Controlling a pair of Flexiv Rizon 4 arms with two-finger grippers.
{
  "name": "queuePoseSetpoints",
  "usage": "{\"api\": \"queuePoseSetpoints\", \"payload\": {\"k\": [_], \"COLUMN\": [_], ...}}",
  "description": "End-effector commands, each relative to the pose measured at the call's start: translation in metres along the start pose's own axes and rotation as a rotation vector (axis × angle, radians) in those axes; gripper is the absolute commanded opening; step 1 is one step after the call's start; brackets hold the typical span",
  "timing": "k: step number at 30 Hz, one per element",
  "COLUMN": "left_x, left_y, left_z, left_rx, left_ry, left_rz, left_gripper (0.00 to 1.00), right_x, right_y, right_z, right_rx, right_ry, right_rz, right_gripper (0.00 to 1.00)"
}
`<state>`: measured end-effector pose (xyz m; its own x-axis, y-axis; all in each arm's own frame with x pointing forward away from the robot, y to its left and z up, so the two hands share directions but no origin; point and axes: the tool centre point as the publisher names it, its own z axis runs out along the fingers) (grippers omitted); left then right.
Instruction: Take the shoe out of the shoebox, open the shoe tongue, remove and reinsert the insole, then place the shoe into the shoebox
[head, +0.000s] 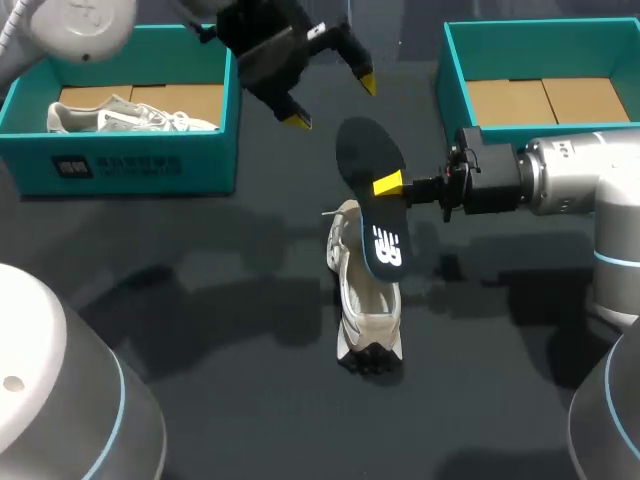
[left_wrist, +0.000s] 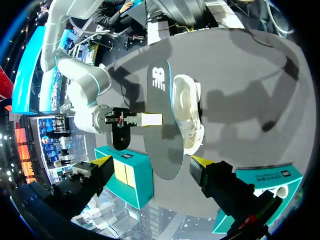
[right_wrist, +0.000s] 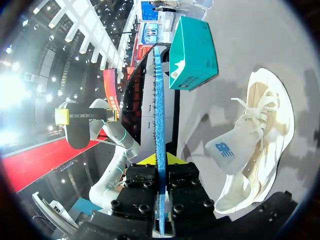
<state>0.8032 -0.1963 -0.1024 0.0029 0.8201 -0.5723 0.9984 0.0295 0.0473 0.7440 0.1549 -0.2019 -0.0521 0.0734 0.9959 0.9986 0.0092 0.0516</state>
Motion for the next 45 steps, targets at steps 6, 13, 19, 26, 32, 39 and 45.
{"api": "queuePoseSetpoints", "payload": {"k": [6,13,19,26,32,39,45], "left_x": [0.022,0.022,0.025,0.045,0.059,0.066,0.068], "left_y": [-0.011,-0.011,-0.012,-0.015,-0.023,-0.030,-0.026], "left_z": [-0.016,-0.016,-0.014,-0.008,0.008,0.029,0.051], "left_rx": [0.007,0.007,0.002,-0.063,-0.065,-0.036,-0.018], "left_ry": [-0.425,-0.425,-0.442,-0.551,-0.607,-0.714,-0.783], "left_rz": [0.008,0.008,0.035,0.051,0.025,-0.018,-0.059], "left_gripper": [1.00,1.00,1.00,1.00,1.00,1.00,1.00], "right_x": [0.001,0.001,0.001,0.001,0.001,0.001,0.004], "right_y": [-0.001,-0.001,-0.001,-0.001,-0.001,-0.001,0.001], "right_z": [0.001,0.001,0.001,0.001,0.001,0.001,0.008], "right_rx": [-0.001,-0.001,-0.001,-0.001,-0.001,-0.001,-0.013], "right_ry": [-0.004,-0.004,-0.004,-0.004,-0.004,-0.004,0.018], "right_rz": [0.001,0.001,0.001,0.001,0.001,0.001,0.008], "right_gripper": [0.00,0.00,0.00,0.00,0.00,0.00,0.00]}}
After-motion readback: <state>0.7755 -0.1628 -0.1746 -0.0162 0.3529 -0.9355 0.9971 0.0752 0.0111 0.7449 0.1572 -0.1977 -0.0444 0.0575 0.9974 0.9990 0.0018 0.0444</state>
